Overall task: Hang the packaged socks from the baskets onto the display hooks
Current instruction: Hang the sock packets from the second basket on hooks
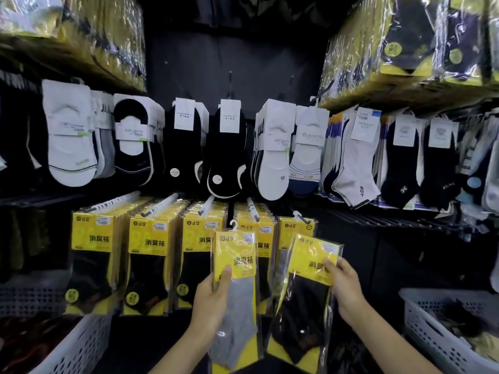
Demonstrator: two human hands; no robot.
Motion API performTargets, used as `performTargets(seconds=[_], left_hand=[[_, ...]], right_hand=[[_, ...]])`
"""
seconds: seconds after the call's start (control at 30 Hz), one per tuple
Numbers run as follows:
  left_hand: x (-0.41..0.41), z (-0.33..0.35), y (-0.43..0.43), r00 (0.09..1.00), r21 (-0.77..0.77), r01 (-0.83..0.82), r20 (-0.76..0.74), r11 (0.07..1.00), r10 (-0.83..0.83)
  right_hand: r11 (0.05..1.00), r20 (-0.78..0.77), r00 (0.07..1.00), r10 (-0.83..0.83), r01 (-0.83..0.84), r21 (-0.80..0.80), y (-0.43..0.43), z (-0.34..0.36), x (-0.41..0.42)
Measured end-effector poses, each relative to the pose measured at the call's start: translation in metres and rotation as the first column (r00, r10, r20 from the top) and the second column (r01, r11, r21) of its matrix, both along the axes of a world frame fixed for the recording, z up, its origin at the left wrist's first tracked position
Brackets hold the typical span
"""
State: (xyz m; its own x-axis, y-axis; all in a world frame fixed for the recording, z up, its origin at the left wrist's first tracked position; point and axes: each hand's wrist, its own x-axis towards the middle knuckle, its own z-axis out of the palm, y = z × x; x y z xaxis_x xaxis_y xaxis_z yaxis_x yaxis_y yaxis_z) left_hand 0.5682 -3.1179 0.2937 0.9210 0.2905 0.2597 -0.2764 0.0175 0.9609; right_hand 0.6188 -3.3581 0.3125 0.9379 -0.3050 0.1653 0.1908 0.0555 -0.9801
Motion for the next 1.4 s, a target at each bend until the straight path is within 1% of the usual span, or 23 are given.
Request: performTargets(seconds=[0.07, 0.13, 0.23, 0.33, 0.43, 0.5, 0.57, 0.7, 0.83, 0.9, 0.97, 1.0, 1.07, 1.13, 1.2, 1.23, 1.3, 1.4], left_hand=[[0.003, 0.001, -0.001, 1.0, 0.013, 0.005, -0.004, 1.0, -0.005], [0.007, -0.001, -0.002, 1.0, 0.022, 0.02, -0.007, 1.0, -0.02], [0.016, -0.006, -0.004, 1.0, 0.023, 0.022, -0.007, 1.0, -0.022], [0.021, -0.01, -0.003, 1.0, 0.035, 0.021, -0.008, 0.999, -0.021], [0.026, -0.014, 0.0, 0.999, 0.022, 0.03, -0.013, 0.999, -0.029], [0.028, -0.016, 0.001, 0.999, 0.014, 0.029, -0.016, 0.999, -0.029], [0.03, -0.019, 0.002, 0.999, 0.004, 0.033, -0.018, 0.999, -0.033], [0.031, -0.024, 0.003, 0.999, -0.012, 0.033, -0.024, 0.999, -0.033], [0.028, -0.029, 0.002, 0.997, -0.026, 0.061, -0.042, 0.998, -0.062], [0.026, -0.031, 0.001, 0.996, -0.035, 0.069, -0.049, 0.997, -0.071], [0.024, -0.032, -0.002, 0.995, -0.033, 0.081, -0.049, 0.996, -0.083], [0.022, -0.031, -0.005, 0.995, -0.03, 0.089, -0.043, 0.996, -0.09], [0.019, -0.03, -0.012, 0.991, -0.041, 0.13, -0.013, 0.991, -0.13], [0.015, -0.026, -0.022, 0.984, -0.049, 0.18, 0.01, 0.982, -0.18], [0.012, -0.02, -0.035, 0.978, -0.042, 0.209, 0.023, 0.977, -0.208], [0.011, -0.017, -0.042, 0.975, -0.036, 0.222, 0.033, 0.974, -0.221], [0.011, -0.013, -0.055, 0.969, -0.026, 0.246, 0.04, 0.969, -0.245], [0.014, -0.008, -0.071, 0.965, -0.006, 0.262, 0.031, 0.965, -0.261]], right_hand=[[0.999, 0.02, 0.999, -0.038, 0.038, -0.004, -0.009, 0.01, 0.014], [0.999, 0.046, 0.998, -0.042, 0.043, -0.019, -0.013, 0.017, 0.026], [0.993, 0.098, 0.995, 0.036, -0.024, -0.113, -0.014, 0.022, 0.039], [0.97, 0.085, 0.987, 0.138, -0.118, -0.21, -0.011, 0.021, 0.048], [0.967, 0.055, 0.984, 0.168, -0.154, -0.204, -0.009, 0.015, 0.058], [0.978, 0.044, 0.992, 0.116, -0.106, -0.18, -0.008, 0.01, 0.067], [0.99, 0.031, 0.999, 0.018, -0.014, -0.141, -0.005, 0.005, 0.077], [0.977, -0.085, 0.974, -0.211, 0.208, -0.04, 0.0, -0.004, 0.092], [0.934, -0.178, 0.918, -0.355, 0.343, -0.097, -0.001, -0.016, 0.093], [0.916, -0.153, 0.906, -0.394, 0.374, -0.144, 0.0, -0.023, 0.083], [0.925, -0.079, 0.936, -0.342, 0.321, -0.201, 0.004, -0.028, 0.068], [0.943, -0.054, 0.963, -0.265, 0.247, -0.221, 0.009, -0.028, 0.059], [0.977, -0.056, 0.998, -0.041, 0.028, -0.214, 0.023, -0.026, 0.036], [0.972, -0.09, 0.984, 0.156, -0.17, -0.165, 0.037, -0.02, 0.012], [0.949, -0.097, 0.959, 0.268, -0.28, -0.144, 0.047, -0.015, -0.008], [0.942, -0.085, 0.952, 0.296, -0.305, -0.14, 0.049, -0.014, -0.015], [0.948, -0.048, 0.953, 0.299, -0.302, -0.104, 0.049, -0.011, -0.026], [0.979, 0.005, 0.979, 0.202, -0.202, 0.006, 0.038, -0.008, -0.032]])
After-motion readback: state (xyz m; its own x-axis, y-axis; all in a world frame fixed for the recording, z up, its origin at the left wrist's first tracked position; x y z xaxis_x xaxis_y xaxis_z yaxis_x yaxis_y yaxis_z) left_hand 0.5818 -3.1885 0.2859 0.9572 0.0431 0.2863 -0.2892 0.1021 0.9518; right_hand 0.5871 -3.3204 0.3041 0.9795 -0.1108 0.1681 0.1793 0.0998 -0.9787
